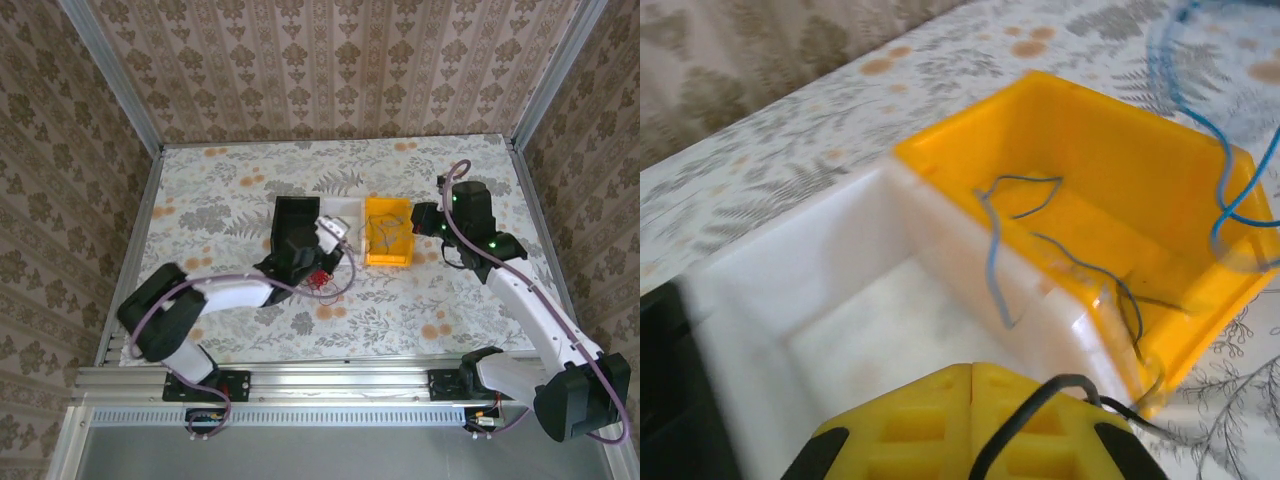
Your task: Untangle the cables
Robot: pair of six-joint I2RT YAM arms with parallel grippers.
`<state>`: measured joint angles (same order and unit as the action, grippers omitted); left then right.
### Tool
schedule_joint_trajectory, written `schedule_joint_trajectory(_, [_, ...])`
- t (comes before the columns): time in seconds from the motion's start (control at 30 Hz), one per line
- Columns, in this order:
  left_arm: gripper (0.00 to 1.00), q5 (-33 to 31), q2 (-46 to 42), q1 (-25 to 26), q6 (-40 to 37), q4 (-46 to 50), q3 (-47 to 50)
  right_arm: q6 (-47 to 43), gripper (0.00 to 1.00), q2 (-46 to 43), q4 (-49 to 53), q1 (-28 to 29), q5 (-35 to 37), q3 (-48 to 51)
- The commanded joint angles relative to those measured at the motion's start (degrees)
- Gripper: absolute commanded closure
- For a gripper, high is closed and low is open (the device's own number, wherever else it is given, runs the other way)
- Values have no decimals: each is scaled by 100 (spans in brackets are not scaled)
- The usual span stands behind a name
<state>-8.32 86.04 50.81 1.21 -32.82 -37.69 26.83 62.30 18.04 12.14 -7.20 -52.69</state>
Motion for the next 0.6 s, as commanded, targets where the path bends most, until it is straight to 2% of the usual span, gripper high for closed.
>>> schedule_joint_trajectory(0.0, [100,-558,-997,-23,907,43,664,267,100,-79,184,-146,761,19])
schedule_joint_trajectory(0.13, [100,-810,-2260,-27,1063,920,1315,321,100,19,12,-300,600,91])
schedule_joint_trajectory(0.3, [100,-637,-3303,-29,1021,1656,1718,314,100,191,-329,-291,207,49])
schedule_joint_trajectory(0.4, [100,-335,-3636,-50,960,1808,1965,309,100,324,-549,-276,-84,-26])
schedule_joint_trajectory(0.57, [100,-289,-3587,-29,1220,1840,2116,157,100,750,-733,-97,-446,-276])
